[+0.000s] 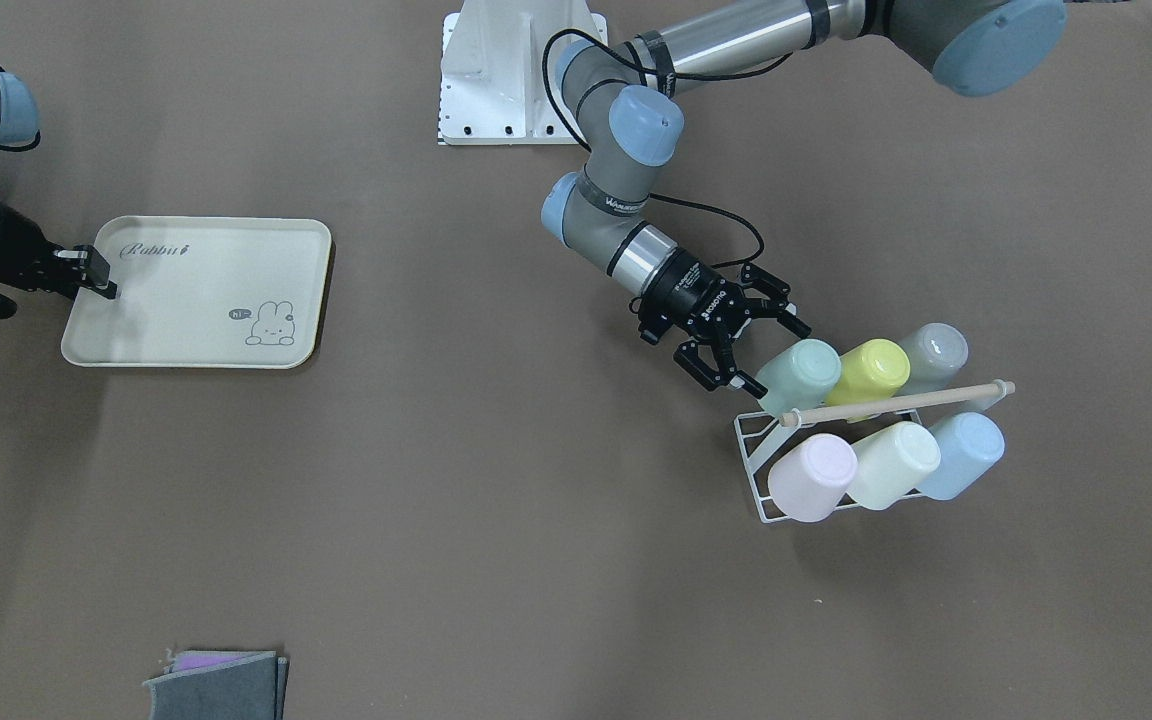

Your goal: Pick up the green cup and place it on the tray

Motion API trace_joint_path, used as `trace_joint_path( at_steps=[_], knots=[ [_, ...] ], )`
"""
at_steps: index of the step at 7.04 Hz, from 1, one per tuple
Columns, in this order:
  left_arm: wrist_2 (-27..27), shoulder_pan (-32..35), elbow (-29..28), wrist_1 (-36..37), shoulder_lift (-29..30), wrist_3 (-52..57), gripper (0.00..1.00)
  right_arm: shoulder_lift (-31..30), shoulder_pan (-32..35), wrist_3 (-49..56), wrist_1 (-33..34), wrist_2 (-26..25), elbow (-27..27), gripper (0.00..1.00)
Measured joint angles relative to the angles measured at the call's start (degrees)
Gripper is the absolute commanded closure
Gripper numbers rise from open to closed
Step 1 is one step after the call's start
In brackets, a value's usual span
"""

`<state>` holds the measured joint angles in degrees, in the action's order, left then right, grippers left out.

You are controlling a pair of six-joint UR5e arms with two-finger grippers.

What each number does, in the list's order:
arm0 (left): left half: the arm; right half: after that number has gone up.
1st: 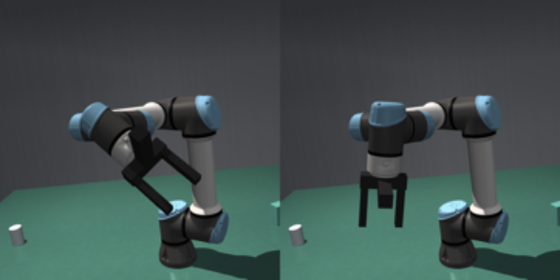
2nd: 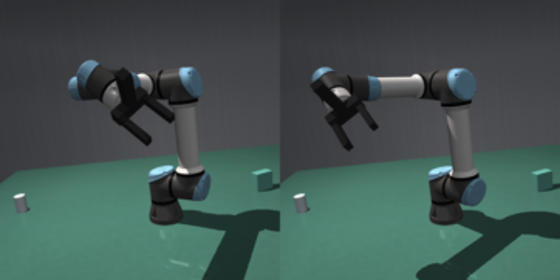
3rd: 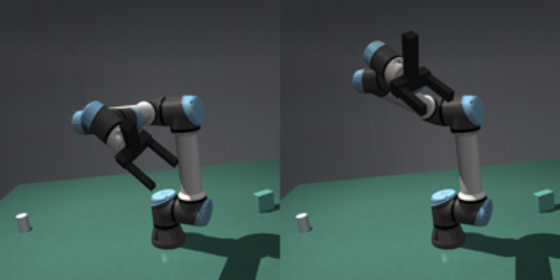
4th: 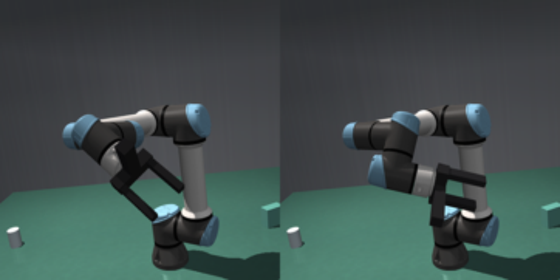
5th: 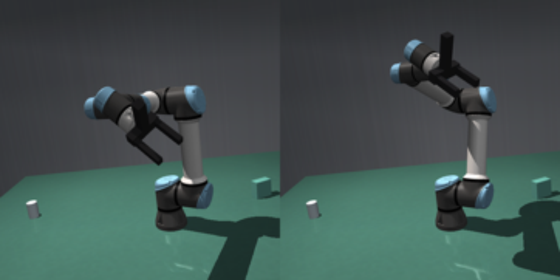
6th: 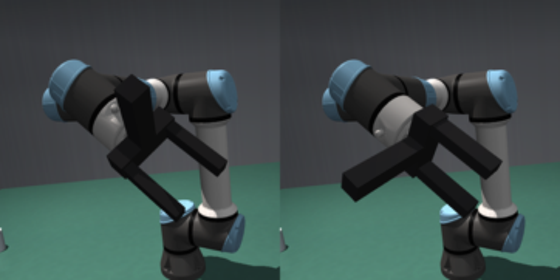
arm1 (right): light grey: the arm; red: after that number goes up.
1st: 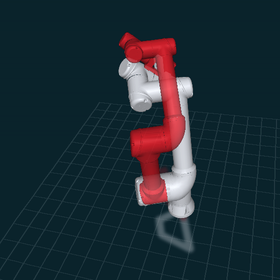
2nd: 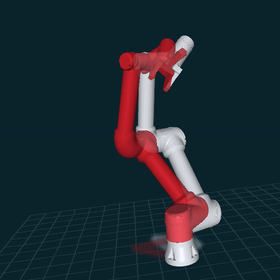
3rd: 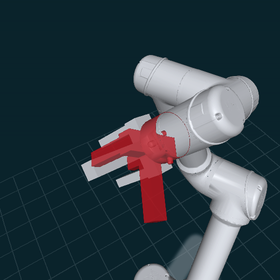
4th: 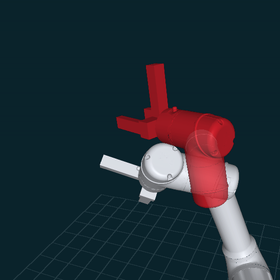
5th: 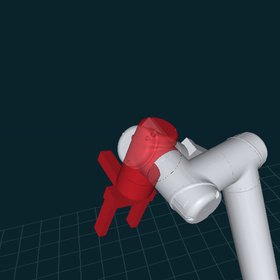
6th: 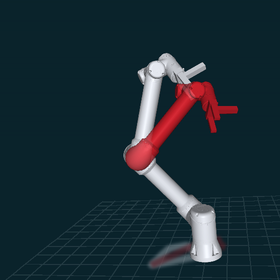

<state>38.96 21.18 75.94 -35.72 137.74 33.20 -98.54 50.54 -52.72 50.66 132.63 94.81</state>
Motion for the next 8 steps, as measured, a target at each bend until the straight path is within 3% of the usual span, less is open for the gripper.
trace_joint_path(
  at_steps=[1,6,8],
  knots=[
    [-0.61,0.0,-0.66,-0.13,0.01,-0.67,0.08,0.01,0.15,0.06,-0.04,0.26,0.11,1.0],
    [-1.9,0.38,-2.5,0.48,-0.2,-2.95,0.1,0.04,0.54,0.75,-0.25,0.9,0.01,1.0],
    [-2.53,1.09,-2.55,0.67,-0.48,-3.13,0.11,1.92,4.01,0.77,-0.12,3.84,0.25,1.0]
  ],
)
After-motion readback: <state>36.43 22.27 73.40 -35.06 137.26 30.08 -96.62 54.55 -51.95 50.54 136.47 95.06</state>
